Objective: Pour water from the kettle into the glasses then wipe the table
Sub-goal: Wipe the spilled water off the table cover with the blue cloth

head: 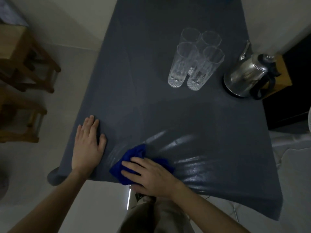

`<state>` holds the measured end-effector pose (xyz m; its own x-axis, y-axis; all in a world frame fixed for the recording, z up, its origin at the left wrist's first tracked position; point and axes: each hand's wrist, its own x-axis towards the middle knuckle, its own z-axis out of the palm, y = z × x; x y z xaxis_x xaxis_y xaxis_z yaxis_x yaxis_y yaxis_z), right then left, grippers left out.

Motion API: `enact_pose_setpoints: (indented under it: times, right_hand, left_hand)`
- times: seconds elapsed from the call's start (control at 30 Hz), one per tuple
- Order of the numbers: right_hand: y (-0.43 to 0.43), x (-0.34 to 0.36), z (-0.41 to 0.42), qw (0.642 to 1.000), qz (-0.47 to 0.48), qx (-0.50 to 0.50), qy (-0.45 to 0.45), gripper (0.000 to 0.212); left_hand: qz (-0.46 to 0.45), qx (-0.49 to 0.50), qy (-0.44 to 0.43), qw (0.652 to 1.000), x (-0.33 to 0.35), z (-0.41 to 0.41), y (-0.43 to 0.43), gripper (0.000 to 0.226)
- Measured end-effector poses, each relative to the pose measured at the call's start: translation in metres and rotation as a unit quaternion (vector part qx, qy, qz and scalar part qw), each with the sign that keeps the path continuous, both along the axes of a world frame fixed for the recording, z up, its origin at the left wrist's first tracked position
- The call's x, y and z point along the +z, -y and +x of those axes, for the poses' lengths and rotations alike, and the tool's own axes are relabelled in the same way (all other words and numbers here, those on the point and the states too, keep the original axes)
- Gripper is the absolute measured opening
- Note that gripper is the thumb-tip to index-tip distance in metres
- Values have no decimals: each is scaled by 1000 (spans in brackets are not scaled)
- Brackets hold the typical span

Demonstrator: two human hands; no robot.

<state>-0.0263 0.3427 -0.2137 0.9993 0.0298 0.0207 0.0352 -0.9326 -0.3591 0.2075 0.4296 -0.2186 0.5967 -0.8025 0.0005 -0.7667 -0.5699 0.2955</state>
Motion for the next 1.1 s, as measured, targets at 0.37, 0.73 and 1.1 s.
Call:
enact_pose_setpoints:
  times: [0.37,0.73,1.1]
  right_hand:
    - [70,7,8,996,-85,-15,-26,47]
    - [174,0,-4,872,-83,-483,8,38]
    - [54,-3,71,986,-50,-160,16,38]
  left_hand:
    - [9,2,-13,1000,2,2,-1,60]
    - [19,5,-15,1000,2,3,-1,58]
    - [25,4,-34,999,2,4,-1,61]
